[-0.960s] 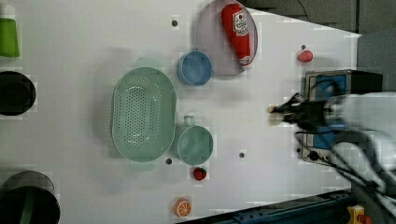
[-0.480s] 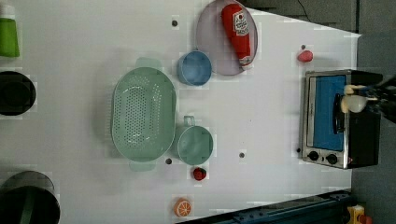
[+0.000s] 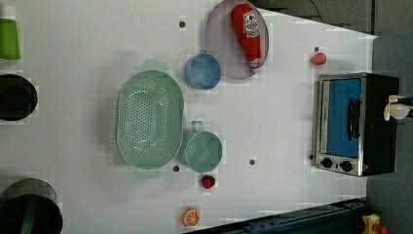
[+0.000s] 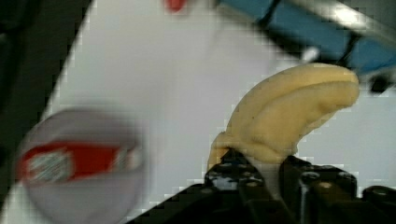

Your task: Pick banana from table and place on oven.

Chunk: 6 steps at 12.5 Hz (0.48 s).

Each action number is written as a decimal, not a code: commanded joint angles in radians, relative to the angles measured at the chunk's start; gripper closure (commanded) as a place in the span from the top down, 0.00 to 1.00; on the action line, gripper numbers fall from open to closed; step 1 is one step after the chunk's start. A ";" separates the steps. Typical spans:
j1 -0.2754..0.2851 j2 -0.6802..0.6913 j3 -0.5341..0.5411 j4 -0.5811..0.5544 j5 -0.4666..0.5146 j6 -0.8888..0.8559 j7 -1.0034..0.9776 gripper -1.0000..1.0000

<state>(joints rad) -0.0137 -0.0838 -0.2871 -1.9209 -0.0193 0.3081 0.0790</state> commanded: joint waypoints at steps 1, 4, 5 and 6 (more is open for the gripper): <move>-0.040 0.037 -0.126 -0.004 -0.031 0.016 -0.277 0.20; -0.042 0.133 -0.243 0.020 -0.048 0.106 -0.519 0.20; -0.042 0.168 -0.272 0.025 -0.047 0.153 -0.588 0.20; -0.043 0.203 -0.293 0.028 -0.047 0.192 -0.655 0.20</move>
<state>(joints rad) -0.0629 0.1492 -0.5762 -1.9277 -0.0599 0.4768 -0.4170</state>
